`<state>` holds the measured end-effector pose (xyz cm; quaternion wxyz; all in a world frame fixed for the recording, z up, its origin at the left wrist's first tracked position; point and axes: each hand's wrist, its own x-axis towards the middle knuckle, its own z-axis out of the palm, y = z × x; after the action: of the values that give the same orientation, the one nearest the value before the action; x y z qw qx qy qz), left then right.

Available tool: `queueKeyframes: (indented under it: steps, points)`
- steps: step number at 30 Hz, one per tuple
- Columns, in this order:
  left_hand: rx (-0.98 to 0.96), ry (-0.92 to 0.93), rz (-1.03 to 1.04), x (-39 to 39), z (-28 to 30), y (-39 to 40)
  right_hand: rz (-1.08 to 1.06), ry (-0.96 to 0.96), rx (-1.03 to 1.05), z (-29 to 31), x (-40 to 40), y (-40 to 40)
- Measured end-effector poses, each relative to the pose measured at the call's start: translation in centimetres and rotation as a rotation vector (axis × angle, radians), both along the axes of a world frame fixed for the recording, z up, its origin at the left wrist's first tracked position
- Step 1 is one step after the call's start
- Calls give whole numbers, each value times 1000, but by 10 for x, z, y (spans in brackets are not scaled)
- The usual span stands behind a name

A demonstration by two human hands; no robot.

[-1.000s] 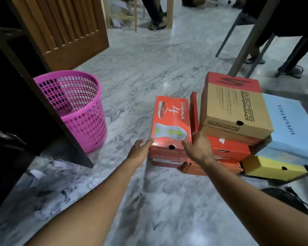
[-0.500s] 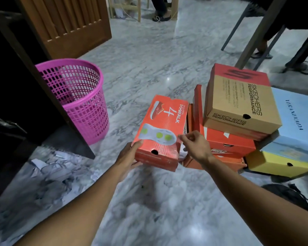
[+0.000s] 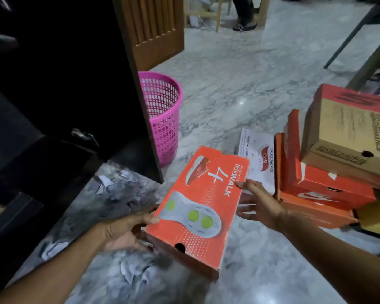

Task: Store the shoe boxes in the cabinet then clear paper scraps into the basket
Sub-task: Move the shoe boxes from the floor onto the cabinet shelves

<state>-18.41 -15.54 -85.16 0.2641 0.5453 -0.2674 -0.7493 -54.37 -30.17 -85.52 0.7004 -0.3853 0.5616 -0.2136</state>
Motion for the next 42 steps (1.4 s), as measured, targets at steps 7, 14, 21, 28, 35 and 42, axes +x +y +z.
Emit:
queueKeyframes:
  steps: [7,14,21,28,35,42]
  points:
    - [-18,-78,192,25,18,34,300,-18,-12,5,80,41]
    - [26,-232,462,80,38,85,557,-12,-125,28,197,44]
    - [-55,-347,856,145,23,79,762,8,-11,15,239,38]
    - [-80,-297,1124,169,18,43,610,-173,50,-7,283,32]
    - [17,-354,1196,166,-24,31,510,-136,-44,-20,395,16]
    - [46,-173,1434,187,-29,20,600,-185,-106,-39,483,10]
